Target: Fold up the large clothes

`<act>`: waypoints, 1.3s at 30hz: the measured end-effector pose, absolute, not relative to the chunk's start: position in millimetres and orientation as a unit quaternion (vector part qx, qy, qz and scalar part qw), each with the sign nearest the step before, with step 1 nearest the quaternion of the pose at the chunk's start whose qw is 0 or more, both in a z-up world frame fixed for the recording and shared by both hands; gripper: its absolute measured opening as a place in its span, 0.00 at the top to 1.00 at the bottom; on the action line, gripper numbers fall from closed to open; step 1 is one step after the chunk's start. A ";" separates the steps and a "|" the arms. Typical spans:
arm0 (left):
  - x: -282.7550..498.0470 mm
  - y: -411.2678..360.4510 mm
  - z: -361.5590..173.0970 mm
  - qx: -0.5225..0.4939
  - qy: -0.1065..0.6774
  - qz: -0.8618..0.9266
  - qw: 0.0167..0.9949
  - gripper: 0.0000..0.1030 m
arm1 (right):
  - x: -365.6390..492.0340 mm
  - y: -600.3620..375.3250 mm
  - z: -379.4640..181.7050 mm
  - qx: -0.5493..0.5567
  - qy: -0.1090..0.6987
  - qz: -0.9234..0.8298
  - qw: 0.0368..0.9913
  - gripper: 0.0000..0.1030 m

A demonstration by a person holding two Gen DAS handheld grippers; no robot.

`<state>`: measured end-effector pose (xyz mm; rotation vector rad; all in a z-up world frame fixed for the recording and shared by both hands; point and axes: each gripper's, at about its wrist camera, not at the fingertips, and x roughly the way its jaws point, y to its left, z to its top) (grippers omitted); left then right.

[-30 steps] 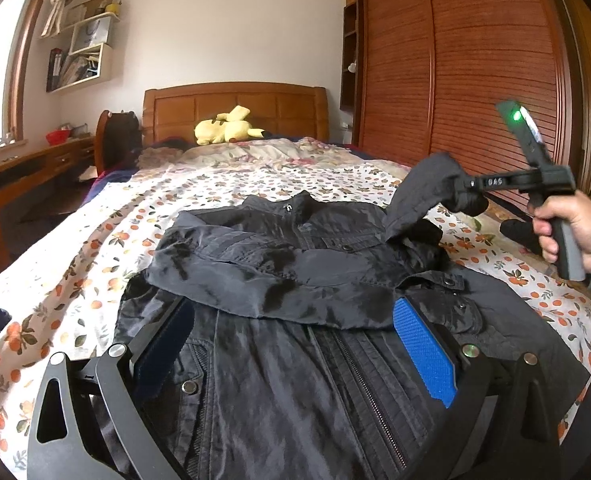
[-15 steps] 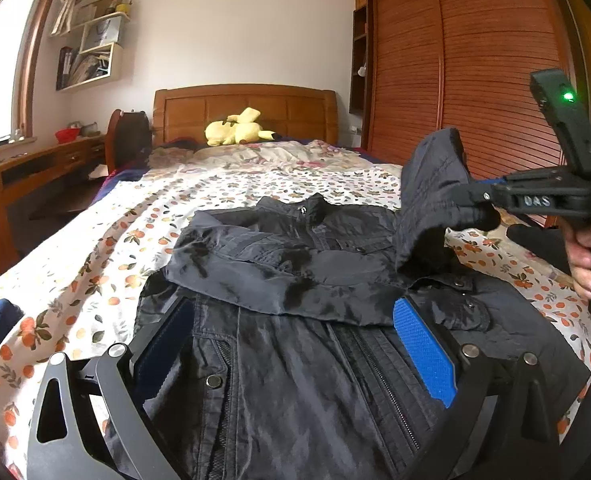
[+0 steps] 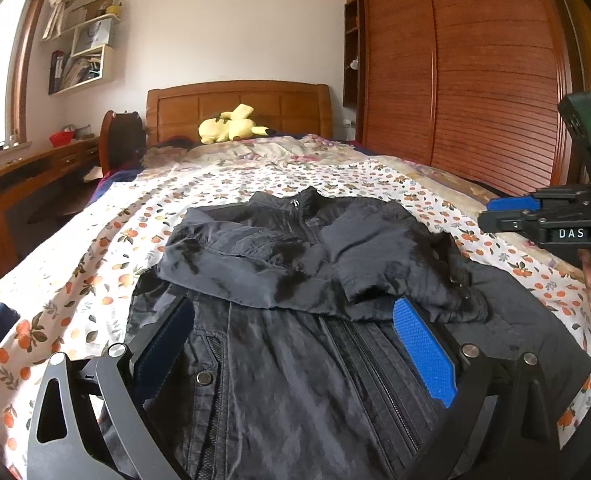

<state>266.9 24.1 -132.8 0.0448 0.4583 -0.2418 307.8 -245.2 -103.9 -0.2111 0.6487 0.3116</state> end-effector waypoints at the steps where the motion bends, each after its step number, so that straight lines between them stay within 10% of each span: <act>1: 267.1 22.8 -133.8 0.024 0.228 -0.120 0.966 0.03 | 307.2 -248.8 -106.3 -0.099 0.319 0.149 0.931 0.63; 20: 274.1 -50.5 -148.3 0.069 0.251 -0.138 0.956 0.03 | 290.6 -327.6 -162.1 -0.038 0.326 0.100 0.939 0.40; 39: 333.3 -174.9 -145.9 0.146 0.292 -0.158 0.932 0.13 | 247.1 -400.0 -138.9 -0.010 0.279 0.100 0.955 0.39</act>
